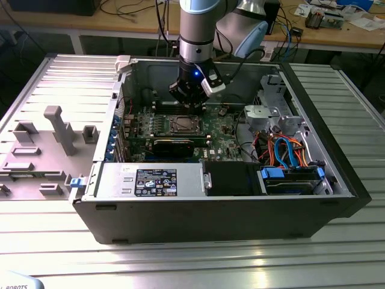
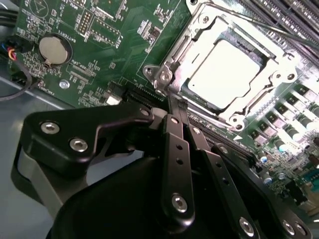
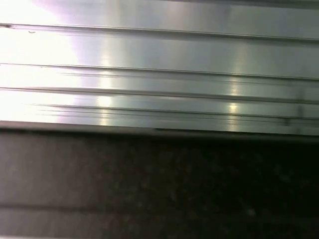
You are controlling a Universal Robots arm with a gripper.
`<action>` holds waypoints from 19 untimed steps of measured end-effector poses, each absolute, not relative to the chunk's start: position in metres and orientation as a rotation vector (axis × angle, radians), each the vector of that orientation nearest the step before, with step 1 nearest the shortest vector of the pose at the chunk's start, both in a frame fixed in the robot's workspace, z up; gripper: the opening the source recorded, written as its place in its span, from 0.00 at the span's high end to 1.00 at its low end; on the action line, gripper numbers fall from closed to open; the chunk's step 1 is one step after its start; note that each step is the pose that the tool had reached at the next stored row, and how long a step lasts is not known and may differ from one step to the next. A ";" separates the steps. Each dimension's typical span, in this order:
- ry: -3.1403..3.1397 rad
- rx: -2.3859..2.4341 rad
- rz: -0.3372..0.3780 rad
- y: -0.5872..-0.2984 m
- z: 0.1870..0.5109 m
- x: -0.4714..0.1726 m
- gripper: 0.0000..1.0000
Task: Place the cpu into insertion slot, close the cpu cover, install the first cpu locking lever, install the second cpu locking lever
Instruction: 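Install the first cpu locking lever, then install the second cpu locking lever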
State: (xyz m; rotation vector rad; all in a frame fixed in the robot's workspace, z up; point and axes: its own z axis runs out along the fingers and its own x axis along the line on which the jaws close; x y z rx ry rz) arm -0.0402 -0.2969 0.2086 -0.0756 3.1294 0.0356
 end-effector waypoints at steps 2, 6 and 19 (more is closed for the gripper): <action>3.129 -0.076 0.035 -0.297 0.209 -0.040 0.89; 3.130 -0.076 0.033 -0.302 0.209 -0.040 0.89; 3.130 -0.076 0.027 -0.311 0.212 -0.040 0.89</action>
